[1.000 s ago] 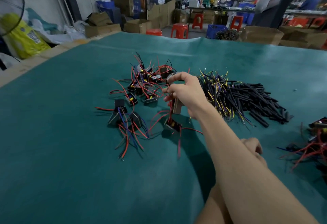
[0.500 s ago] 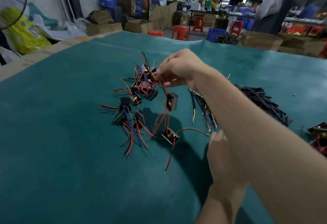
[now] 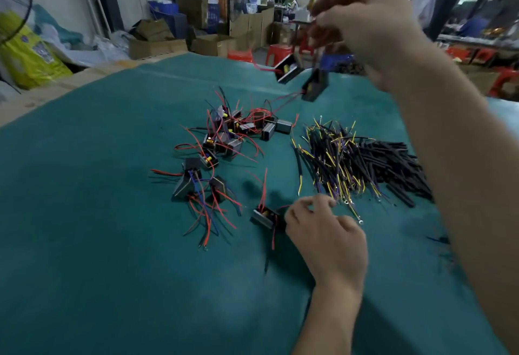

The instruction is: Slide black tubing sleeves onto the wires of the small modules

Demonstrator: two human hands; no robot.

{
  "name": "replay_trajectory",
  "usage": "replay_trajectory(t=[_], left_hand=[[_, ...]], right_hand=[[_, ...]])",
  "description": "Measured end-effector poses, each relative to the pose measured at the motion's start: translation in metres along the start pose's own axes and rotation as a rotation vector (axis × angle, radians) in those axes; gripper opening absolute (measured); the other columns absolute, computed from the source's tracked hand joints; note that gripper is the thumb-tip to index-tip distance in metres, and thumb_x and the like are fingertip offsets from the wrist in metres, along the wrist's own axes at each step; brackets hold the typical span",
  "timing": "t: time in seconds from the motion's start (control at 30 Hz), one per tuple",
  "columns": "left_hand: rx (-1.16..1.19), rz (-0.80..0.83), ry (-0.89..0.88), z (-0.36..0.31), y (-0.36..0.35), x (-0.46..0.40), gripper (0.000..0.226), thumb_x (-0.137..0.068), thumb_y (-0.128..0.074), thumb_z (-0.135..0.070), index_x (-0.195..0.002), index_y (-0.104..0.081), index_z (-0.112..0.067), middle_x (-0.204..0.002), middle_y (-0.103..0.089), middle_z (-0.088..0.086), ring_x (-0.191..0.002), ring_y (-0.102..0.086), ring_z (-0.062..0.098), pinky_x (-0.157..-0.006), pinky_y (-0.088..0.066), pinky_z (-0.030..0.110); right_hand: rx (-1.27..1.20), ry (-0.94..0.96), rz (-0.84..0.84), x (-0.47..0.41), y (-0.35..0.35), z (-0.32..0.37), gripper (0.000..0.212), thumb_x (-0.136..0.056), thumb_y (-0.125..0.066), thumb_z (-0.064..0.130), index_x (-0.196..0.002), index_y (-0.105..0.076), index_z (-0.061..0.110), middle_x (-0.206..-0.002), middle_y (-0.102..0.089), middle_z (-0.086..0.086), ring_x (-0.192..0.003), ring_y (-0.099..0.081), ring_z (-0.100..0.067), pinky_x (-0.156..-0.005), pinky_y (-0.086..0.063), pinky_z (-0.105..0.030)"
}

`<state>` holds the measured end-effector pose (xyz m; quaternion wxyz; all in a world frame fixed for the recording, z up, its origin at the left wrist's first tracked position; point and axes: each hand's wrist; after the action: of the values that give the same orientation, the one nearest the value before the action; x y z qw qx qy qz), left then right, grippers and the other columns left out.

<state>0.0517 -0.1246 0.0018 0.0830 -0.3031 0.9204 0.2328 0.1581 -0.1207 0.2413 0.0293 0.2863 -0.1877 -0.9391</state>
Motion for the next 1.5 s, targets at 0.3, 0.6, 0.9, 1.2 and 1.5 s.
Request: replay_trajectory(t=[0.3,0.6,0.9,1.2,1.5], left_hand=[[0.401,-0.058,0.071,-0.006,0.005,-0.01,0.025,-0.105,-0.044,-0.02,-0.084,-0.057,-0.019,-0.08,-0.063,0.002,-0.081,-0.058,0.023,-0.082,-0.047,0.046],[0.573,0.684,-0.012,-0.023,-0.019,0.02,0.015,-0.09,-0.067,-0.018,-0.082,-0.074,-0.008,-0.071,-0.071,0.006,-0.067,-0.06,0.013,-0.069,-0.05,0.031],[0.407,0.408,-0.098,-0.02,-0.024,0.026,0.014,-0.078,-0.055,-0.02,-0.09,-0.063,-0.021,-0.065,-0.063,0.013,-0.06,-0.057,0.027,-0.062,-0.046,0.036],[0.352,0.322,-0.15,-0.015,-0.031,0.026,0.013,-0.089,-0.068,-0.006,-0.089,-0.066,-0.018,-0.071,-0.074,-0.008,-0.07,-0.07,0.003,-0.069,-0.048,0.011],[0.342,0.317,-0.145,-0.016,-0.03,0.027,0.012,-0.093,-0.062,-0.011,-0.088,-0.065,-0.021,-0.071,-0.075,-0.013,-0.073,-0.07,-0.002,-0.067,-0.045,0.007]], right_hand=[[-0.57,-0.204,0.16,0.127,0.118,-0.048,0.014,-0.076,-0.067,0.011,-0.084,-0.074,0.021,-0.072,-0.067,-0.002,-0.061,-0.061,-0.014,-0.058,-0.052,-0.024],[-0.49,-0.554,-0.055,0.226,0.108,-0.159,0.032,-0.071,-0.08,0.024,-0.1,-0.071,0.015,-0.079,-0.071,-0.014,-0.059,-0.06,-0.016,-0.058,-0.051,-0.024],[0.274,-0.22,-0.11,0.233,0.107,-0.161,0.017,-0.076,-0.085,0.01,-0.078,-0.077,0.025,-0.068,-0.073,0.013,-0.066,-0.067,-0.003,-0.068,-0.049,-0.019],[0.501,-0.254,-0.107,0.235,0.109,-0.164,0.002,-0.083,-0.083,0.02,-0.084,-0.081,0.021,-0.069,-0.067,0.019,-0.068,-0.055,0.016,-0.062,-0.036,-0.003],[0.261,-0.427,-0.176,0.233,0.111,-0.168,0.012,-0.08,-0.085,0.026,-0.071,-0.077,0.027,-0.059,-0.068,0.015,-0.046,-0.056,-0.004,-0.055,-0.046,-0.019]])
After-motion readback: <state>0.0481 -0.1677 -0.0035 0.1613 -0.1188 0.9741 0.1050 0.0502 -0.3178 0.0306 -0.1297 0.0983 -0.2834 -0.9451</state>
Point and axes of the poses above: each hand's wrist, its own x-axis away from the middle knuckle, its own y-axis out of the back of the hand, z = x × y
